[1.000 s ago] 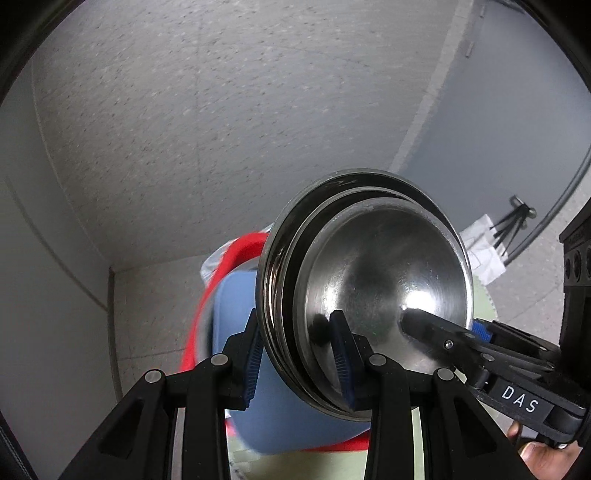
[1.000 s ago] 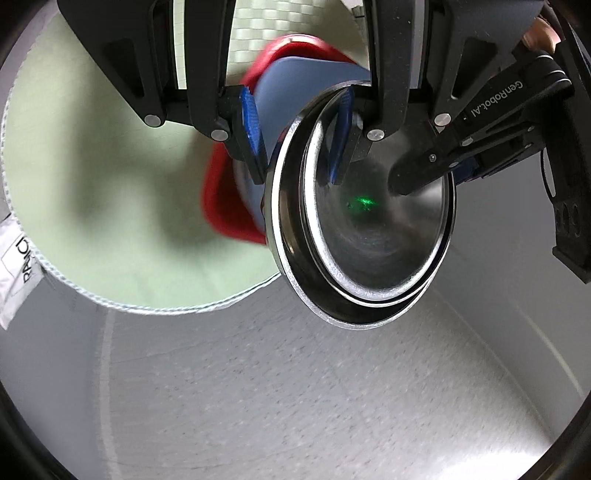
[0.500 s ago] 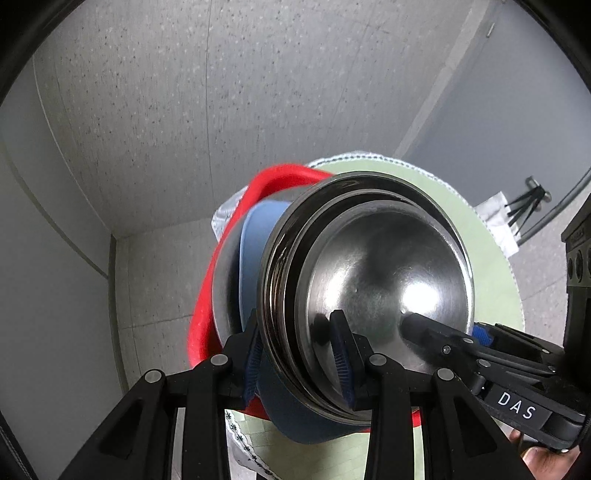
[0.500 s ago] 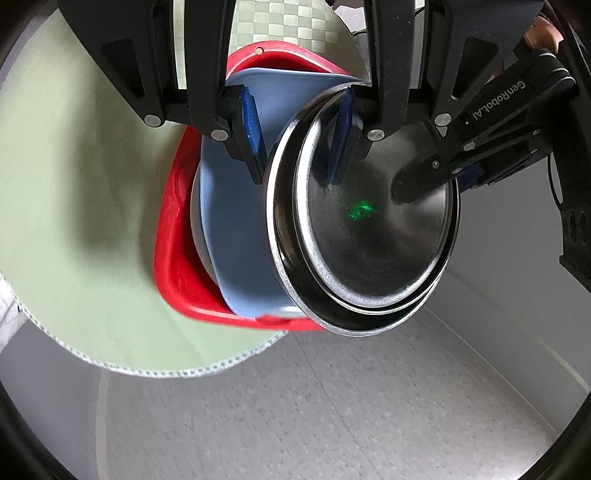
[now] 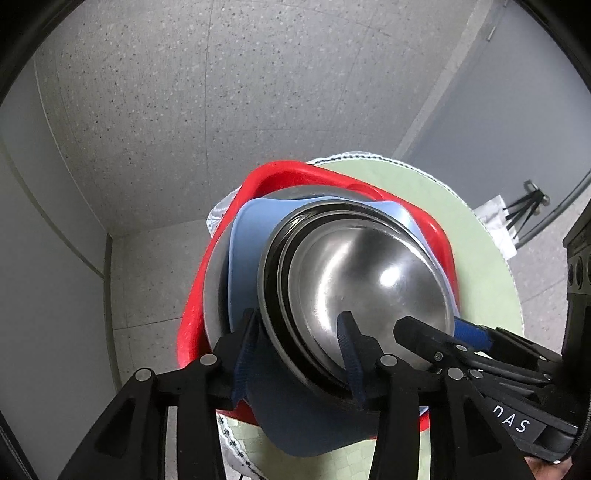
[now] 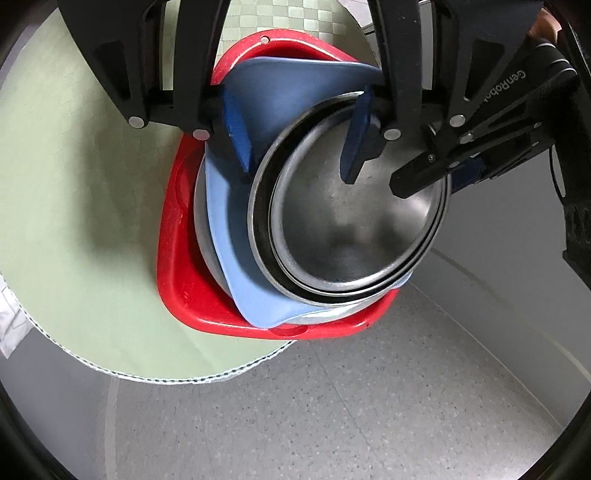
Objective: Organize plates and bowls
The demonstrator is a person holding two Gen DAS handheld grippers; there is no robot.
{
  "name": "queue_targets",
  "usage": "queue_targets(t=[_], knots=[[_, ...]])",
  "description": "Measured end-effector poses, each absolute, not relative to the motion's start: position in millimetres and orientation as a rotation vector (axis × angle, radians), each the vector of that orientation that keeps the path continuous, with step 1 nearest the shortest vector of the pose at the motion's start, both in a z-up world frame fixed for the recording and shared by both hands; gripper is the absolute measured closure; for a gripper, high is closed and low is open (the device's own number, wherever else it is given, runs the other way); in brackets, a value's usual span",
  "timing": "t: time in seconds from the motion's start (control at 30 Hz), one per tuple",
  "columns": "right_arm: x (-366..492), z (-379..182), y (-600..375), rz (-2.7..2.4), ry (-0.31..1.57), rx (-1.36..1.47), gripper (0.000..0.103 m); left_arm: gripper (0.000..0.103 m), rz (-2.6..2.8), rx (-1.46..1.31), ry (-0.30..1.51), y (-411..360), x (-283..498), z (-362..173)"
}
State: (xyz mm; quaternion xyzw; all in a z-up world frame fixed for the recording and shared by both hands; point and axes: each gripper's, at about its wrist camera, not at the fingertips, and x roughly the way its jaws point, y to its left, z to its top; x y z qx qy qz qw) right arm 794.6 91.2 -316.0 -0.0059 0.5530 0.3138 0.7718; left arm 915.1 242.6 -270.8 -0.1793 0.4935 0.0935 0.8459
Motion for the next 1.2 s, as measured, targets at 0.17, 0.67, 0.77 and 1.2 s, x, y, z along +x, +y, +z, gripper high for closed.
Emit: queue_targets(t=[0.17,0.67,0.77,1.2], knots=[[788.1,-312.4,88.2,0.685,1.187,0.006,0.049,0.050,0.226,-0.391,1.017,241.4,899.4,-268.4],[723.1,-269.9,31.3,0.675,1.006,0.015,0.030,0.019,0.321,-0.225,0.850,171.0,813.6,-211.6],[700.2,-258.3,7.2,0.658,0.961,0.016,0.029,0.016,0.330,-0.180,0.806,138.9,787.9,-201.3],[562.0,-212.1,-172.7,0.562,0.783,0.034,0.020,0.007,0.260,-0.090,0.657,-56.8,620.6,-169.7]])
